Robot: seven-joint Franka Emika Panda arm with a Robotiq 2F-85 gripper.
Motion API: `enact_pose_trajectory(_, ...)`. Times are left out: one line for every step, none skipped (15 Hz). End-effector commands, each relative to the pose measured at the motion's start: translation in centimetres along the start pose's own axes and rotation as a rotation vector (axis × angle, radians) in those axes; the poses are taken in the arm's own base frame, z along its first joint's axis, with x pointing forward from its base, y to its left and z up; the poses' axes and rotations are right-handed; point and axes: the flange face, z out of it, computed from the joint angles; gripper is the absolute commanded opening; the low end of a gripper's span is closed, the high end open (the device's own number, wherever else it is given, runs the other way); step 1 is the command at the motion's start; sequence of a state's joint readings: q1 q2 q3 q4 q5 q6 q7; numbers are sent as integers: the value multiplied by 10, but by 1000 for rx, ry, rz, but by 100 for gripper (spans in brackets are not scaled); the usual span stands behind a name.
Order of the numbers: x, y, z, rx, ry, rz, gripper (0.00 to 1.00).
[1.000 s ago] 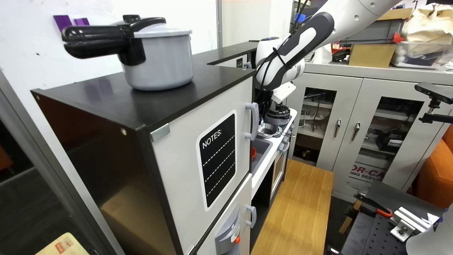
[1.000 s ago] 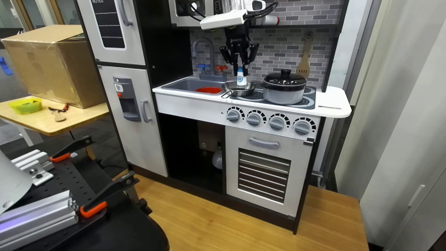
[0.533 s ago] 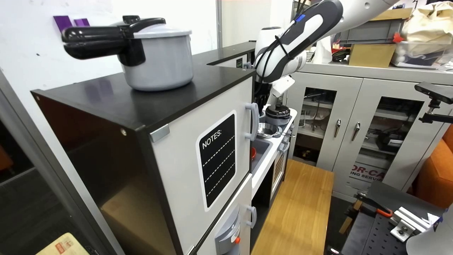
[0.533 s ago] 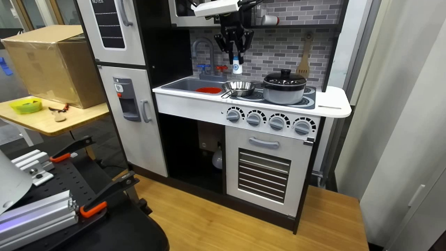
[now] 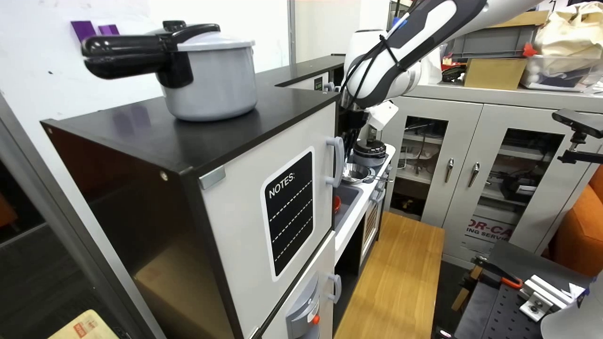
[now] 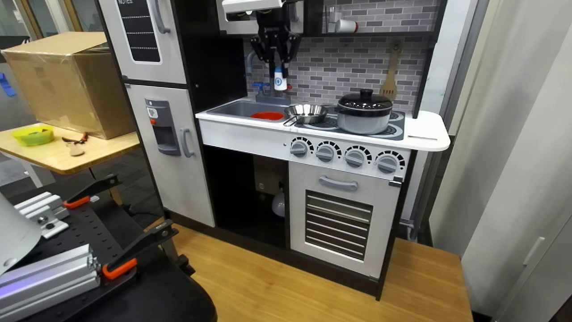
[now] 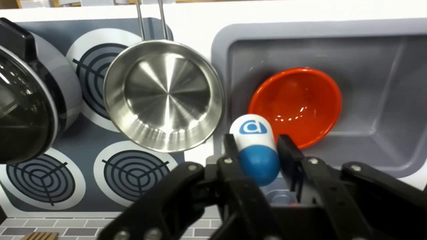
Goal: Take the white bottle from the pan and put it in the dish in the sink
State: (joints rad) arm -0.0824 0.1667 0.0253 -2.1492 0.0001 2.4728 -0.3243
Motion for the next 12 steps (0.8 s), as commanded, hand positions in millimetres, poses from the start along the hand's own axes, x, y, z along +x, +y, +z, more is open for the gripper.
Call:
enact_pose_trajectory(-9,-21,-7,36,22,-55,13)
enact_pose_trajectory(-11,-25,-7,44,22,-61,12)
enact_pose_trajectory(-10,-33,-7,55,24,-75,12)
enact_pose_trajectory(-9,-40,-7,63,25,-86,12)
enact_pose_trajectory(-8,-47,-7,73,27,-97,12)
enact_pose_trajectory(-7,-53,-6,80,26,-105,12)
enact_pose_trajectory(-6,-57,-5,87,27,-112,12)
enact_pose_trajectory(-5,-60,-5,90,26,-118,12)
enact_pose_trajectory(-5,-62,-4,93,26,-123,12)
enact_pose_trajectory(-5,-63,-2,93,22,-126,12)
enact_pose_trajectory(-5,-63,1,93,16,-126,12)
enact_pose_trajectory(-6,-63,4,89,6,-124,12)
